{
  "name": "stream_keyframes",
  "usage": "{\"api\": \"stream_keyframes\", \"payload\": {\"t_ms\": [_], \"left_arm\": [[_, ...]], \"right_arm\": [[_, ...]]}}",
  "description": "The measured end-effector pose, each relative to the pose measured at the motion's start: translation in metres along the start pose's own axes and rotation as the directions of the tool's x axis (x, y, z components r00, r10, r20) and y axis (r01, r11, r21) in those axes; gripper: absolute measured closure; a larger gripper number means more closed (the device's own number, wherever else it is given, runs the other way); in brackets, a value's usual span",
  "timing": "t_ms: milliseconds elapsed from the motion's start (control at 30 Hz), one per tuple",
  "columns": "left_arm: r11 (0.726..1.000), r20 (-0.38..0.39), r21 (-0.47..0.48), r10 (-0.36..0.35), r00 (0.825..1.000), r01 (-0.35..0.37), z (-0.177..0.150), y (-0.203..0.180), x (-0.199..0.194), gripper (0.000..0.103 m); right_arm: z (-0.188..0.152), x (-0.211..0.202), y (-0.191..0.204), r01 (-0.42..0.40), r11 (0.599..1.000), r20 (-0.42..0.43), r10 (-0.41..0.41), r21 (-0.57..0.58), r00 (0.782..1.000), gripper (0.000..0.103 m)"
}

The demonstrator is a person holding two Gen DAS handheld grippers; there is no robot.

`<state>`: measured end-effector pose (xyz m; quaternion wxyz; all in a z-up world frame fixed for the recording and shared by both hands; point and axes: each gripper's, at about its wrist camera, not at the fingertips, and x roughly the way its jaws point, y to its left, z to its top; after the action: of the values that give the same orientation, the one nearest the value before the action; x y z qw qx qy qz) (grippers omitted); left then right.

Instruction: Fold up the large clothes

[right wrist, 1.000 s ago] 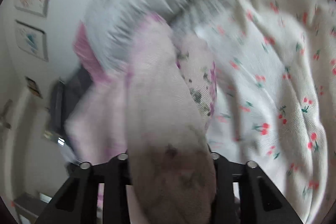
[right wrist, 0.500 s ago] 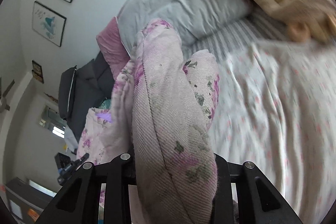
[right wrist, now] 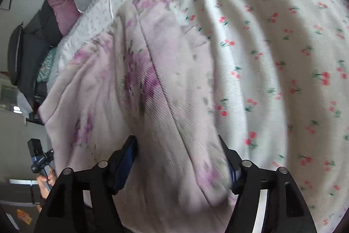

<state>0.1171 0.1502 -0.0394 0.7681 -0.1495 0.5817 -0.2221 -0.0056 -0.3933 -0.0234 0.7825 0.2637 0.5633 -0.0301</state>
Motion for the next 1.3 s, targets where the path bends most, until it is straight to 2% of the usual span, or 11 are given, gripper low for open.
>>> {"api": "stream_keyframes", "payload": {"t_ms": [167,400,500,567,733,833,900,967,1067,1200,1300], "left_arm": [[0.983,0.178,0.146,0.083,0.980,-0.109,0.030,-0.025,-0.023,0.032],[0.949,0.118,0.225,0.197,0.973,-0.220,0.077,-0.053,0.060,0.033],[0.941,0.194,0.233,0.202,0.960,-0.245,0.077,-0.075,0.062,0.075],[0.945,0.266,0.258,0.130,0.955,-0.200,0.074,-0.092,0.044,0.090],[0.977,0.511,0.181,0.006,0.859,-0.114,0.089,-0.090,-0.030,0.091],[0.993,0.572,0.064,0.047,0.819,-0.102,0.107,-0.062,-0.040,0.091],[0.994,0.550,-0.008,0.093,0.830,-0.105,0.120,-0.035,-0.022,0.090],[0.988,0.429,-0.089,0.152,0.890,-0.125,0.129,-0.001,0.026,0.090],[0.965,0.257,-0.139,0.251,0.933,-0.222,0.121,0.026,0.092,0.087],[0.954,0.247,-0.166,0.285,0.926,-0.249,0.126,0.026,0.081,0.078],[0.924,0.312,-0.098,0.381,0.870,-0.369,0.123,-0.005,0.057,0.071]], "right_arm": [[0.014,-0.035,0.022,0.050,0.990,0.117,-0.035,-0.135,0.993,0.031],[0.052,0.024,0.073,0.287,0.929,0.218,-0.238,-0.235,0.947,0.031],[0.059,0.043,0.082,0.342,0.917,0.291,-0.276,-0.207,0.916,0.046],[0.057,0.032,0.091,0.336,0.918,0.340,-0.253,-0.211,0.906,0.078],[0.066,-0.017,0.098,0.320,0.929,0.504,-0.189,-0.187,0.842,0.084],[0.083,-0.026,0.084,0.313,0.944,0.542,-0.209,-0.106,0.814,0.084],[0.099,-0.014,0.064,0.260,0.964,0.515,-0.197,-0.053,0.834,0.085],[0.110,0.013,0.056,0.245,0.969,0.451,-0.209,-0.023,0.868,0.085],[0.112,0.061,0.049,0.337,0.941,0.335,-0.307,-0.034,0.891,0.084],[0.108,0.065,0.045,0.361,0.932,0.336,-0.333,-0.021,0.881,0.079],[0.102,0.048,0.055,0.384,0.923,0.379,-0.348,-0.022,0.857,0.061]]}}
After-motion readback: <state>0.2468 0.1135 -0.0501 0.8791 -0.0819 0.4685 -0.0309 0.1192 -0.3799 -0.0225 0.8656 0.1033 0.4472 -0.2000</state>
